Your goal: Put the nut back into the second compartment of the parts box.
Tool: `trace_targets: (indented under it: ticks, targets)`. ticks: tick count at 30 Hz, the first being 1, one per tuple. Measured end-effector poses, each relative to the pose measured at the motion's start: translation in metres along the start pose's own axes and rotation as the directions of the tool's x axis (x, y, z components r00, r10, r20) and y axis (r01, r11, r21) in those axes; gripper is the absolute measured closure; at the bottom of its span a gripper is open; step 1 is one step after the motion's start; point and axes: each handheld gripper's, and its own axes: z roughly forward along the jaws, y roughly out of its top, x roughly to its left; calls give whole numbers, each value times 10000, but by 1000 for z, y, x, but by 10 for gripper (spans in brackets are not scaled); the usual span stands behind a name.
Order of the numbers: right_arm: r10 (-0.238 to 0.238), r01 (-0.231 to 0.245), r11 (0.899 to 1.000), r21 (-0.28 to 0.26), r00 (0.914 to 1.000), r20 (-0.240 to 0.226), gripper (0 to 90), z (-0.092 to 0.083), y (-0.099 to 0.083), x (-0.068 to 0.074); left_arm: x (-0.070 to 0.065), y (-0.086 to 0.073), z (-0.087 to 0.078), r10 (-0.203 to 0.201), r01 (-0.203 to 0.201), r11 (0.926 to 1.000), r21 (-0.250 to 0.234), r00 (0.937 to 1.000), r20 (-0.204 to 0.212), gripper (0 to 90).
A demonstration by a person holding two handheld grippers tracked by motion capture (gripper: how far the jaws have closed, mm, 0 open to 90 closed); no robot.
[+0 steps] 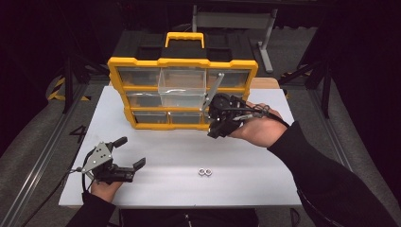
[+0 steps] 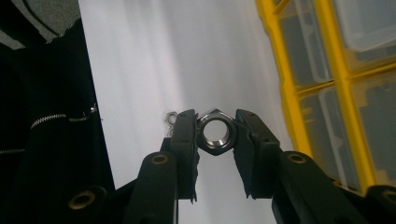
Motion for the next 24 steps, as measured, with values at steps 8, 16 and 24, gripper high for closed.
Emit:
trace_targets:
  ticks: [8,16,24]
  targets:
    - [-17,20,9999,-139,9998,210,695,-22,11,-8,0,0,0,35,-35,10000,19,10000,6,3]
    - [-32,39,9996,-280,9997,222,695,-39,23,-11,0,0,0,-31,31,10000,21,10000,19,3]
    - [-30,48,9990,-438,9992,408,695,-59,35,-17,0,0,-1,7,-7,10000,-25,10000,-28,3]
